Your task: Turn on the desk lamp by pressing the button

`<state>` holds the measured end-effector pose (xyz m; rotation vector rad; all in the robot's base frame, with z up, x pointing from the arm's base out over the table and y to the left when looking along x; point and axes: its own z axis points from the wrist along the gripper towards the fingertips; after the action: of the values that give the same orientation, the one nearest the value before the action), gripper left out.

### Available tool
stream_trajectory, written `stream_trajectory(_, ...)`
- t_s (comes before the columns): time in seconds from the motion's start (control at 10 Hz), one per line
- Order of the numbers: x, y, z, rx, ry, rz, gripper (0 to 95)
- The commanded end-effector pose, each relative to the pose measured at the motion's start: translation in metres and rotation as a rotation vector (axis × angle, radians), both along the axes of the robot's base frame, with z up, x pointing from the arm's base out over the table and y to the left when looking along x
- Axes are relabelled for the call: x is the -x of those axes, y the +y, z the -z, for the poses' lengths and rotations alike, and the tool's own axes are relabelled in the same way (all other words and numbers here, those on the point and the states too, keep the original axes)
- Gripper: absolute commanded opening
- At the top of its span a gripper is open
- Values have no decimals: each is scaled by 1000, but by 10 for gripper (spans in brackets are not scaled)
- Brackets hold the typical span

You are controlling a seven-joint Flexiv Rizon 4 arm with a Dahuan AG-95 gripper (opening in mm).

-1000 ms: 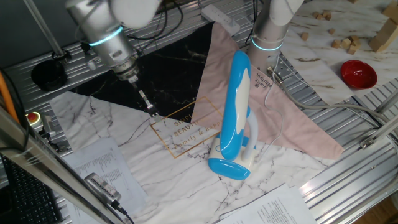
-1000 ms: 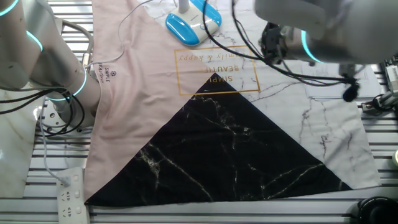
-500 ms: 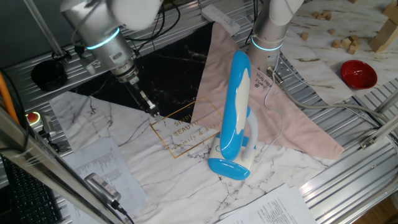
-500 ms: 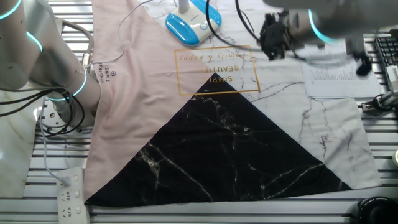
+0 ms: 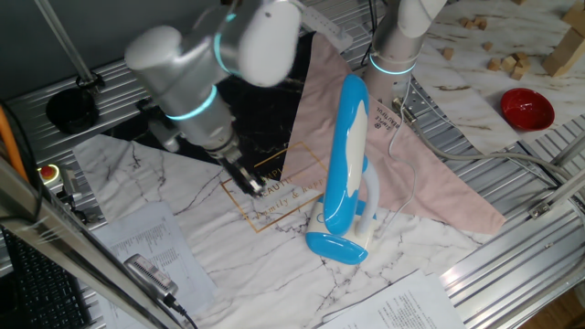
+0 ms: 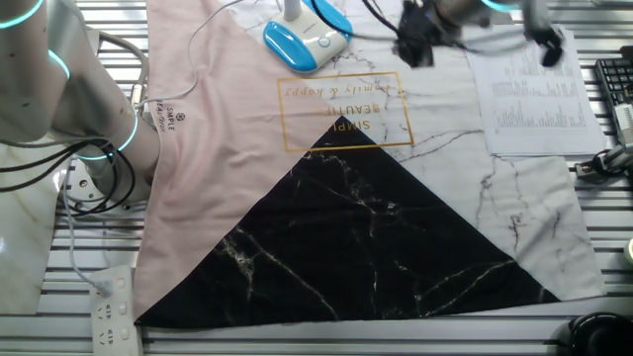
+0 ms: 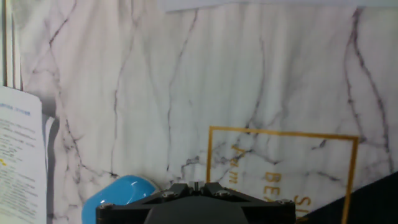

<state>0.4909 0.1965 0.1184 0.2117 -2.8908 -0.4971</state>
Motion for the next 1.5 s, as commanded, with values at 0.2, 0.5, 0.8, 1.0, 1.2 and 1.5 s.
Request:
stream_trajectory(0.2, 11, 19, 8, -319, 95, 245, 0)
stream_trajectory(0.5, 11, 19, 8, -458, 154, 323, 0)
stream_trajectory(0.8, 11, 19, 8, -473, 156, 334, 0)
stream_trajectory(1.0, 11, 19, 8, -464, 154, 335, 0)
stream_trajectory(1.2, 11, 19, 8, -409, 112, 312, 0)
stream_trajectory(1.5, 11, 19, 8, -150, -21, 129, 0)
